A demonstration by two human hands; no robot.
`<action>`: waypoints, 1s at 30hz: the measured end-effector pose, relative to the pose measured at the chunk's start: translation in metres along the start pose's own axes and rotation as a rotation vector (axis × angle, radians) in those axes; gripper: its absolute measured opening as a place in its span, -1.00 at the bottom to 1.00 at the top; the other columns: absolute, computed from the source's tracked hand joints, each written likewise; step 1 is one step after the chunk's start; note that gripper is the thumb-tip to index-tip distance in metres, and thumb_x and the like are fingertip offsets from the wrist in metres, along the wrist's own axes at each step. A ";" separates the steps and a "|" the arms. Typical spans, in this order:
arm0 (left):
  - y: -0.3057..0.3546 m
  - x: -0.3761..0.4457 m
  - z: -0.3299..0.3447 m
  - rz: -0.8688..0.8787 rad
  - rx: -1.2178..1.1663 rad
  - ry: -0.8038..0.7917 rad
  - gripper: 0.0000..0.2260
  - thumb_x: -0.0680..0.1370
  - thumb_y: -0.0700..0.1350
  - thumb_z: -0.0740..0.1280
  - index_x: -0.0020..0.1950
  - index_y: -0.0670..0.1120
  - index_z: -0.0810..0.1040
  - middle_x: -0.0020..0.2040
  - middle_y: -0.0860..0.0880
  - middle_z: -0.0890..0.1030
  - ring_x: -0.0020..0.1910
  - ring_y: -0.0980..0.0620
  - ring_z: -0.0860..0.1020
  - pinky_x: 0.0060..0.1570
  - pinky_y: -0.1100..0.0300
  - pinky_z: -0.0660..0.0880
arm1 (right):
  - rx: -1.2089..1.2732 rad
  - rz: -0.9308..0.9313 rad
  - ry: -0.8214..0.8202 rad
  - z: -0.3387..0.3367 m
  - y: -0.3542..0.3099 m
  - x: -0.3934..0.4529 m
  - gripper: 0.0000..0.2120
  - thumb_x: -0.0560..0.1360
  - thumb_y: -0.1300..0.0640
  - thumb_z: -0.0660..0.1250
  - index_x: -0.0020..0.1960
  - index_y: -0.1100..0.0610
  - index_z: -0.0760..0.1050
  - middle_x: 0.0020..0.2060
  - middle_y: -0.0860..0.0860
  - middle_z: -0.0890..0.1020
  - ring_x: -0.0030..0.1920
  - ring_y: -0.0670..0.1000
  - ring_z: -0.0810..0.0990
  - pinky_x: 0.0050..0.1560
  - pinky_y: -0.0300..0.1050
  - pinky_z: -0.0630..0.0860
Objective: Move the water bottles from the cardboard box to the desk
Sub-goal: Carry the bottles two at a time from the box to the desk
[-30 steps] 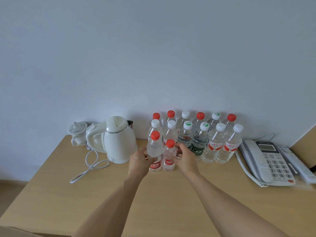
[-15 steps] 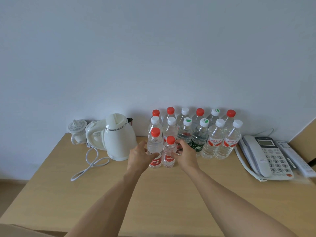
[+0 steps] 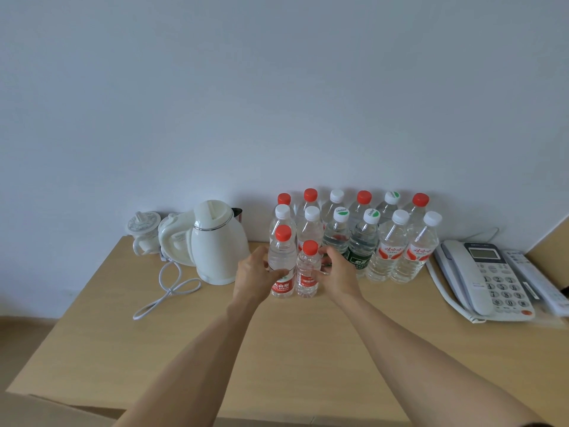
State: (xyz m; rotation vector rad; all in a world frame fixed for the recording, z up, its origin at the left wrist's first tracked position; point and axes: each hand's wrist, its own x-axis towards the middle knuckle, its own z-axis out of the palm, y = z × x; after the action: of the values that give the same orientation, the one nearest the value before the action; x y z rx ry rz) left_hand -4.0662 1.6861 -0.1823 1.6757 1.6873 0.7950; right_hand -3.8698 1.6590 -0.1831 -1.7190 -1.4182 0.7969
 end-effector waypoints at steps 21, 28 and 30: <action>0.008 0.004 -0.011 0.031 0.038 -0.008 -0.52 0.42 0.14 0.56 0.26 0.01 0.57 -0.04 0.06 0.66 -0.16 0.15 0.58 -0.33 0.38 0.36 | -0.044 -0.017 -0.013 -0.003 0.003 0.003 -0.53 0.43 -0.09 0.55 0.25 0.03 0.52 -0.07 -0.03 0.63 -0.08 -0.03 0.64 0.01 -0.09 0.58; 0.011 0.001 -0.008 0.011 0.021 0.027 -0.53 0.40 0.14 0.57 0.22 0.01 0.58 -0.12 0.07 0.64 -0.19 0.18 0.59 -0.32 0.36 0.39 | -0.078 -0.018 -0.021 -0.004 0.002 0.007 -0.61 0.44 -0.02 0.55 0.18 0.02 0.51 -0.08 -0.05 0.63 -0.08 -0.01 0.64 -0.05 -0.13 0.52; 0.012 0.001 -0.007 0.007 0.023 0.034 -0.53 0.39 0.14 0.57 0.22 0.00 0.57 -0.09 0.05 0.66 -0.15 0.12 0.61 -0.31 0.35 0.40 | -0.070 -0.013 -0.030 -0.005 0.003 0.007 -0.61 0.44 0.01 0.55 0.19 0.03 0.52 -0.07 -0.03 0.64 -0.07 -0.01 0.64 0.00 -0.08 0.56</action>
State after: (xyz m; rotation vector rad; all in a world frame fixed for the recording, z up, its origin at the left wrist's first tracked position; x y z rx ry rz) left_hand -4.0641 1.6871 -0.1688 1.6938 1.7209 0.8144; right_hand -3.8626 1.6653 -0.1828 -1.7549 -1.4918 0.7768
